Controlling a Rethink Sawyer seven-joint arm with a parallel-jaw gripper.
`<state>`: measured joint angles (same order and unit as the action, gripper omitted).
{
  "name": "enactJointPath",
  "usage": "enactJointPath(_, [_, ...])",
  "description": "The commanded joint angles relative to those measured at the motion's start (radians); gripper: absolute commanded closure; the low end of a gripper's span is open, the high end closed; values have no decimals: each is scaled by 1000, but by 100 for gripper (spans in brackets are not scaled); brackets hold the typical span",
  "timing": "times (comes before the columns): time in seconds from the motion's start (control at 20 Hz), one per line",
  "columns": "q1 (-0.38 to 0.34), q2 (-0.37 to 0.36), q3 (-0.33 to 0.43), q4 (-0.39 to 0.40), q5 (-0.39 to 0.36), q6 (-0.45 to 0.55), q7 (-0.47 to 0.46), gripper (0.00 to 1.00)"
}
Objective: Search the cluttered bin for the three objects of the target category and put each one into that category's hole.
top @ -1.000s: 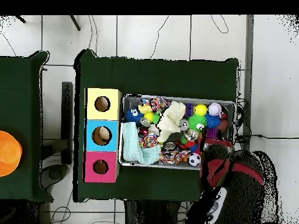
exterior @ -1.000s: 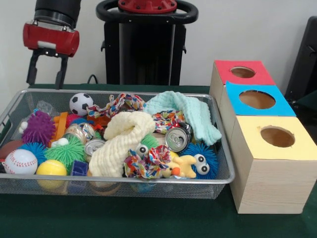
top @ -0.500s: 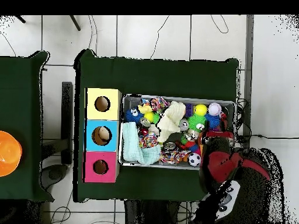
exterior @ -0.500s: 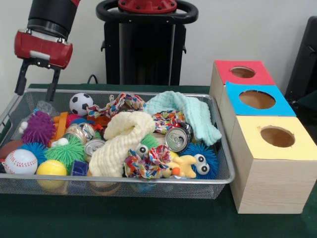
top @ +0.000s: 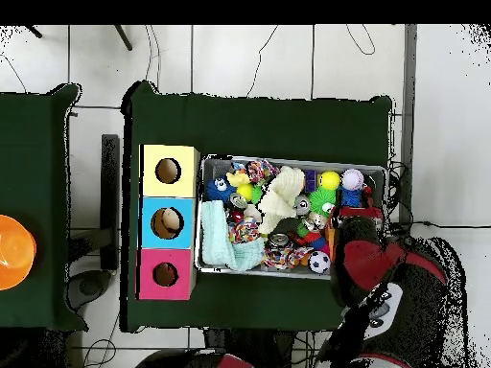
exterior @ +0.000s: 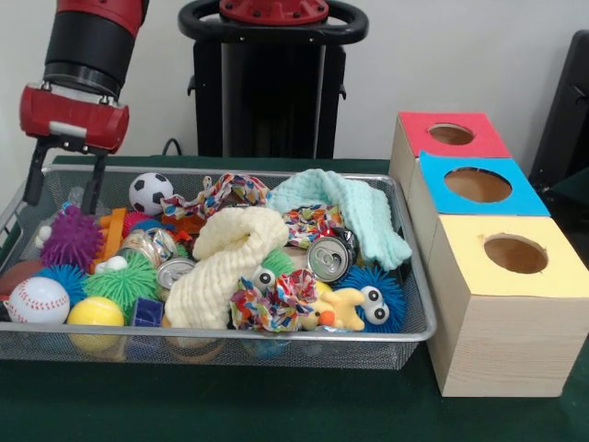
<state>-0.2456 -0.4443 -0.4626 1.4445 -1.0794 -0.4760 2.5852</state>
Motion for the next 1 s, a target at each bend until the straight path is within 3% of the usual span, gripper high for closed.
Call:
enactJointPath(0.05, [-36, 104, 66, -106, 67, -81, -273, 0])
enactJointPath(0.35, [-45, 144, 73, -148, 21, -69, -225, 0])
enactJointPath(0.75, [-36, 202, 86, -198, -91, -18, -69, 0])
enactJointPath(1.0, [-42, 229, 96, -215, -105, -9, -39, 0])
